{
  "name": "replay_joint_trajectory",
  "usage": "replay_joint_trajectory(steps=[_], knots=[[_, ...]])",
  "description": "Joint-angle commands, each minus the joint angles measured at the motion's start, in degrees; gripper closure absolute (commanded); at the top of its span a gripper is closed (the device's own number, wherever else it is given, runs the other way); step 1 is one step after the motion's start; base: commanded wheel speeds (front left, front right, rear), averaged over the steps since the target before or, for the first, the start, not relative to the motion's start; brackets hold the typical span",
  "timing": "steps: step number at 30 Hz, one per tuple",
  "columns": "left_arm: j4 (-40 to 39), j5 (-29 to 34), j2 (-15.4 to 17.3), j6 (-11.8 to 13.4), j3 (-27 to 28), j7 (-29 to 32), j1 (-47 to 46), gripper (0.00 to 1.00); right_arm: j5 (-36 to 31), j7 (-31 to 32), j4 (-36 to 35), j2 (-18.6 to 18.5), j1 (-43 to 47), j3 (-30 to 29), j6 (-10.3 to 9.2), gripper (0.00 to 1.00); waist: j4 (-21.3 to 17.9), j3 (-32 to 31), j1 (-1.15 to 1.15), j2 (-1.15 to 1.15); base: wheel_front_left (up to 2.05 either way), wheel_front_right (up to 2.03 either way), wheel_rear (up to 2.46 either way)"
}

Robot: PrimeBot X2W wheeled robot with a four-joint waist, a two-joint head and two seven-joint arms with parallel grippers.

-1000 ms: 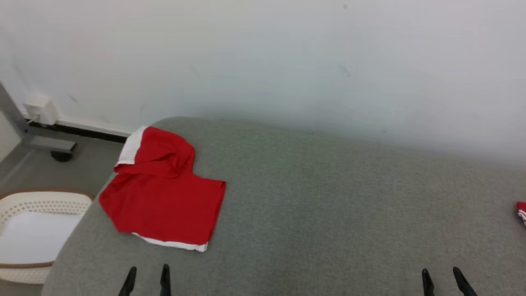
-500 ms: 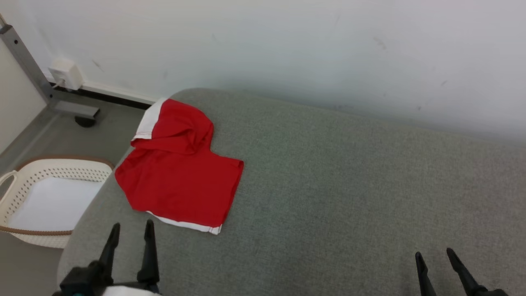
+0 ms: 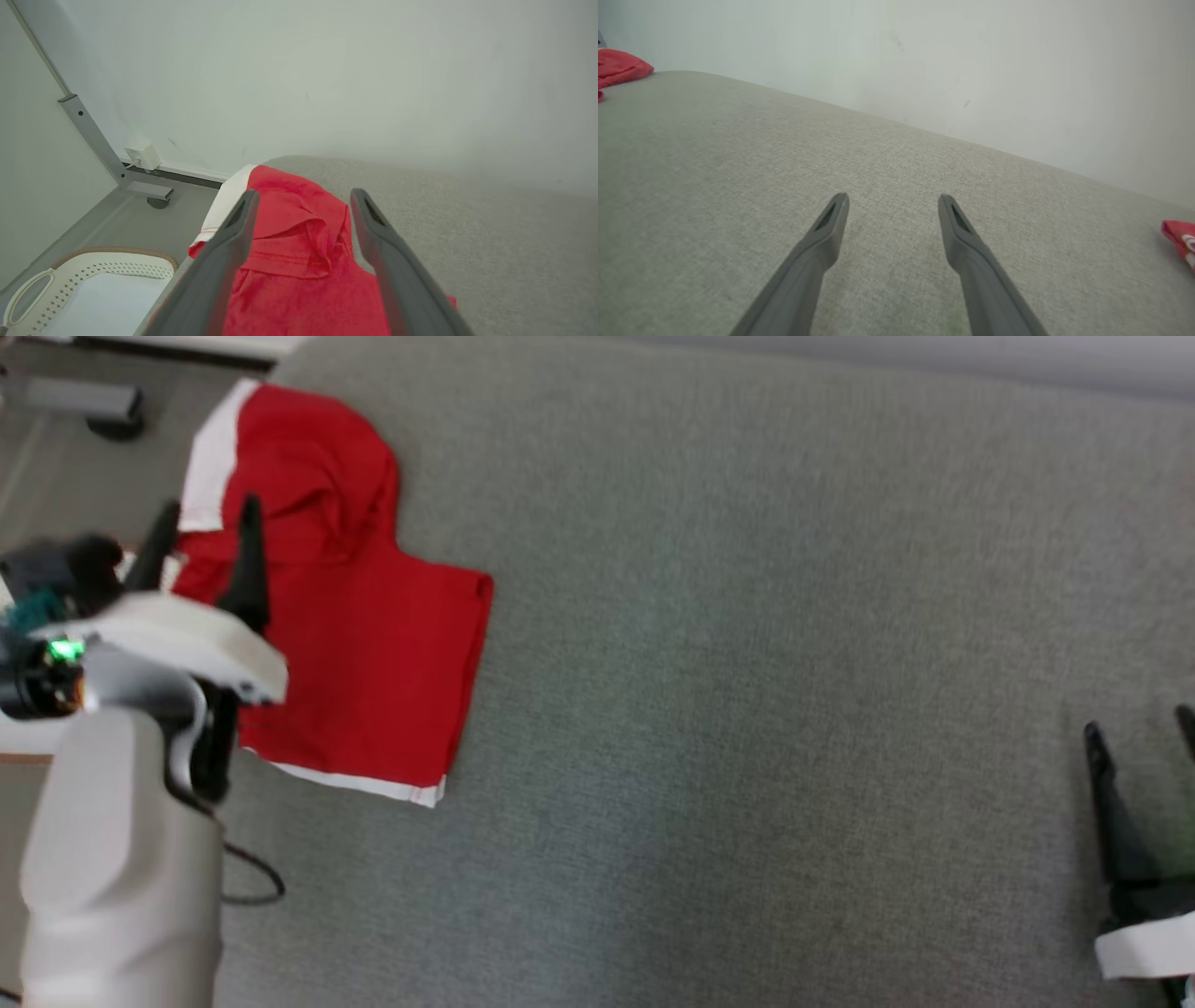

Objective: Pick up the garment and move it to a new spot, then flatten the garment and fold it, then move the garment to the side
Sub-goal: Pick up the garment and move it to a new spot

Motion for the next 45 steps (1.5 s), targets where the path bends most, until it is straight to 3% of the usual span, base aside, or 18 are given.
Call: replay_joint_trajectory(steps=[1,8,17,18,19,20,28,36,45], knots=[[1.6,-0.9,-0.1,0.2,0.3,0.3,-2.0,0.00,-0.2,0.4,-1.3,-0.9,-1.1,-0.6,-0.13,0.00,-0.9,6.9,-0.02,0.00,0.00,0.00,0.00],[16.2,-2.5,1.0,-0.3,0.4,2.0,-15.0,0.00,0.5,4.6,-8.9,-3.8,-1.3,-2.4,-0.15,0.00,-2.4,12.7,-0.02,0.00,0.00,0.00,0.00],[31.7,2.0,3.8,1.3,-3.8,4.1,-22.4,0.00,1.1,6.7,-12.7,-3.7,-0.1,-3.6,-0.18,0.00,-4.7,15.5,-0.02,0.00,0.00,0.00,0.00],[33.2,2.0,3.7,1.3,-4.0,4.3,-22.6,0.15,1.2,6.7,-12.9,-3.5,0.1,-3.8,-0.18,0.00,-4.9,15.5,-0.02,0.00,0.00,0.00,0.00],[34.5,2.2,3.7,1.3,-4.4,4.3,-22.8,0.62,1.2,6.7,-13.0,-3.4,0.2,-4.0,-0.18,0.00,-5.1,15.4,-0.02,0.00,0.00,0.00,0.00],[35.7,2.6,3.9,1.2,-4.8,4.2,-23.0,1.00,1.3,6.6,-13.1,-3.3,0.3,-4.0,-0.17,0.00,-5.2,15.4,-0.02,0.00,0.00,0.00,0.00],[39.2,0.2,4.0,0.1,-3.8,-1.3,-25.5,1.00,1.4,5.1,-11.8,-1.8,0.2,-3.6,-0.15,0.00,-5.4,12.6,-0.02,0.00,0.00,0.00,0.00],[37.8,-0.8,4.4,-2.4,-5.0,-7.4,-25.2,1.00,2.0,1.7,-7.0,0.8,-0.1,-1.5,-0.14,0.00,-5.3,4.0,-0.02,0.00,0.00,0.00,0.00],[28.3,-2.7,0.2,-3.9,-12.0,-5.1,-18.9,1.00,3.1,-1.4,0.6,4.4,2.3,0.6,-0.14,0.00,-6.6,-8.0,-0.02,0.00,0.00,0.00,0.00]])
